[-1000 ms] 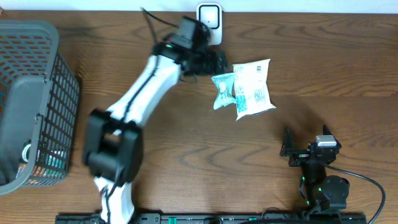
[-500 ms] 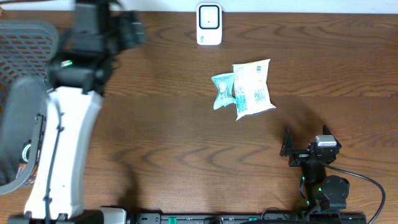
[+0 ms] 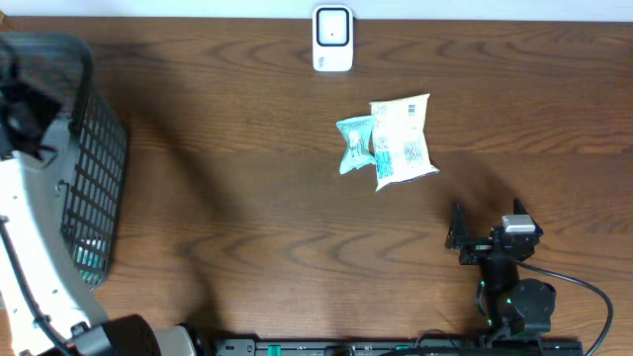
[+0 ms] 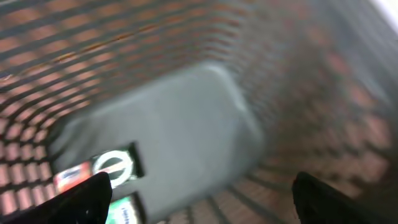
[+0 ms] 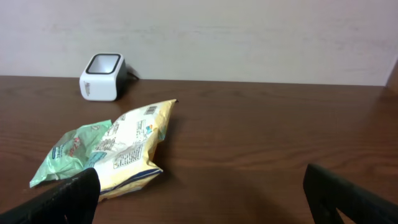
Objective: Scan the item barcode
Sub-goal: 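Move the left gripper back into the grey basket, then lower the left gripper onto a small green packet in the basket and grasp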
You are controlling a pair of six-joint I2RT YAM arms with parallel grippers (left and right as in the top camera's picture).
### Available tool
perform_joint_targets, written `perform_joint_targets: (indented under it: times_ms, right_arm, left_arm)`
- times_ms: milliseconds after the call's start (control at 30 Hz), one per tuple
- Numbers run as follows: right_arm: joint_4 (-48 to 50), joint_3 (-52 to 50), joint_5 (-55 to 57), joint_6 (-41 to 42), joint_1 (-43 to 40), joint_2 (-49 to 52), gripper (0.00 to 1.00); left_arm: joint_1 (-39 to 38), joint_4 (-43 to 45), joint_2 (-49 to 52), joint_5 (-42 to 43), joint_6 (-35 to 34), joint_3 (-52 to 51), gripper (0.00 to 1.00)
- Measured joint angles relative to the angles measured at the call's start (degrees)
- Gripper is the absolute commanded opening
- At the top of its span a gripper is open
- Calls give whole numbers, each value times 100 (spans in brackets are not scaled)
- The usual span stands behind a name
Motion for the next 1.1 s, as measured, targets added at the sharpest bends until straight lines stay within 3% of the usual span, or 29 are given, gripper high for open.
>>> perform_joint_targets:
  times_ms: [233, 733, 1100]
  right_arm:
    - [0, 0, 0, -2, 0, 0, 99]
    - [0, 0, 0, 0, 0, 0, 99]
    - [0, 0, 0, 0, 0, 0, 99]
  left_arm:
    - [673, -289, 560, -20, -319, 0, 92]
    - [975, -323, 2647, -166, -986, -118, 93]
    - [984, -404, 3550, -170, -1156, -120, 93]
